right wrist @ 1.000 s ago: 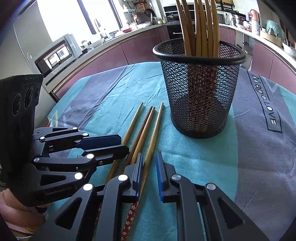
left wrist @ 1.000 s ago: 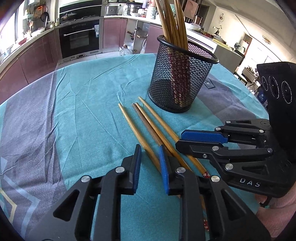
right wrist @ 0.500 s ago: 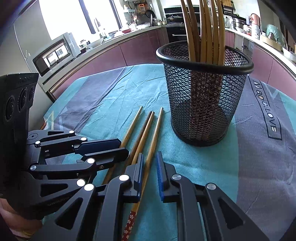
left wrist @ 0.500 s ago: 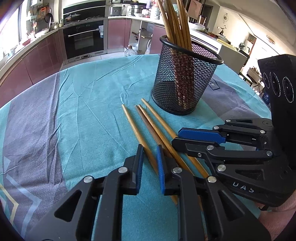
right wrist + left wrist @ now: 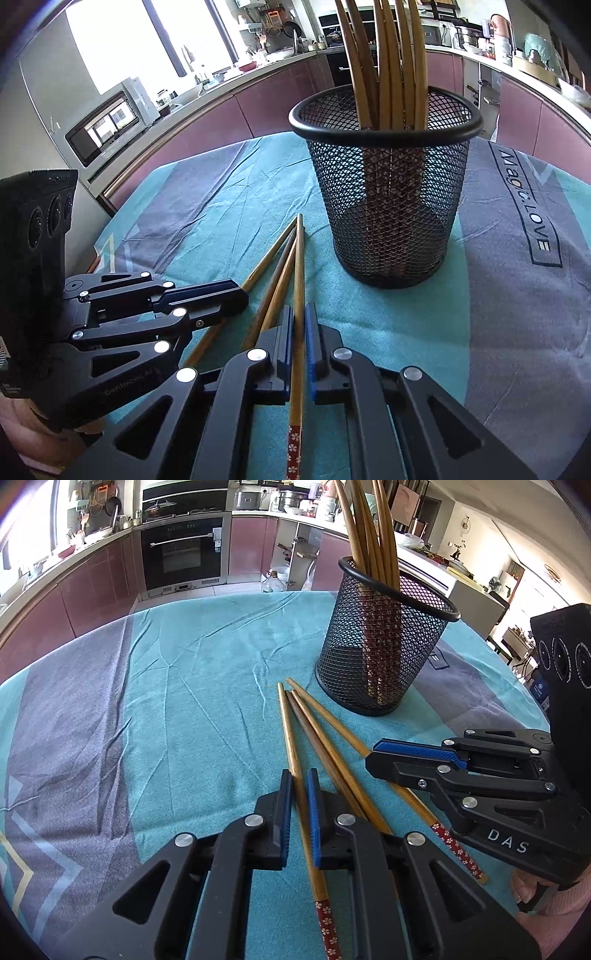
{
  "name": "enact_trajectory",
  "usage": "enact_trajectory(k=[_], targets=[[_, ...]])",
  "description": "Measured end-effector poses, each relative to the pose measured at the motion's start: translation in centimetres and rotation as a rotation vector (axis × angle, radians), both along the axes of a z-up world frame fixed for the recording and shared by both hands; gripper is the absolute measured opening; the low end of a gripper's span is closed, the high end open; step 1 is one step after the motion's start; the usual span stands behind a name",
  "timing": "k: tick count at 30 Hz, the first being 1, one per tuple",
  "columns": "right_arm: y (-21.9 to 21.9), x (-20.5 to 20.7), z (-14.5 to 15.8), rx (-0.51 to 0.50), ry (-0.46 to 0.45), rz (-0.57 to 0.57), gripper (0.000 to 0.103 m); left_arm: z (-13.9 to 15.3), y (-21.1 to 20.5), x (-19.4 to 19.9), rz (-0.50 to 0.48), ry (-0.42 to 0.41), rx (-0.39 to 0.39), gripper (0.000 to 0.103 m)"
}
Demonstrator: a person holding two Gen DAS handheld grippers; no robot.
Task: Organize utensils
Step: 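Grasp a red-tipped chopstick with the right gripper while the left grasps another chopstick, then lift both chopsticks upright and bring them over the mesh cup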
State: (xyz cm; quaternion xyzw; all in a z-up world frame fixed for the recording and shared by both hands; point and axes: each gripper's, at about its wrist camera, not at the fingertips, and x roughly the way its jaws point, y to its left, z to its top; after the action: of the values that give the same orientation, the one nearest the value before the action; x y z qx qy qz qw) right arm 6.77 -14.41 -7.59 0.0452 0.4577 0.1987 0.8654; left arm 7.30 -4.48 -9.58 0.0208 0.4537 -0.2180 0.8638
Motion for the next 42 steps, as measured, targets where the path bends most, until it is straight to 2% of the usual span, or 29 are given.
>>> enact_trajectory(k=[5,12,15,27,36,42], targets=[[0.1,0.2,-0.3,-0.027,0.005,-0.007,0.006,0.1,-0.1,0.0,-0.011,0.001,0.012,0.010],[1.5,0.6,-0.4,-0.100,-0.037,0.007,0.010,0.0,-0.5,0.4,-0.019,-0.010,0.034,0.011],[1.4,0.8,-0.5,-0.094,-0.036,0.003,0.006,0.0,-0.6,0.5,-0.013,-0.011,0.035,0.010],[-0.2,-0.3,0.9,-0.027,-0.054,0.013,0.005,0.7,0.3,-0.1,0.008,-0.016,0.001,0.007],[-1.7,-2.4,3.7,0.044,-0.118,0.040,0.005,3.7,2.0,-1.2,-0.020,-0.052,-0.095,0.007],[-2.8,-3.4,6.0,0.095,-0.179,0.045,0.005,6.2,3.1,-1.8,-0.065,-0.062,-0.203,0.007]])
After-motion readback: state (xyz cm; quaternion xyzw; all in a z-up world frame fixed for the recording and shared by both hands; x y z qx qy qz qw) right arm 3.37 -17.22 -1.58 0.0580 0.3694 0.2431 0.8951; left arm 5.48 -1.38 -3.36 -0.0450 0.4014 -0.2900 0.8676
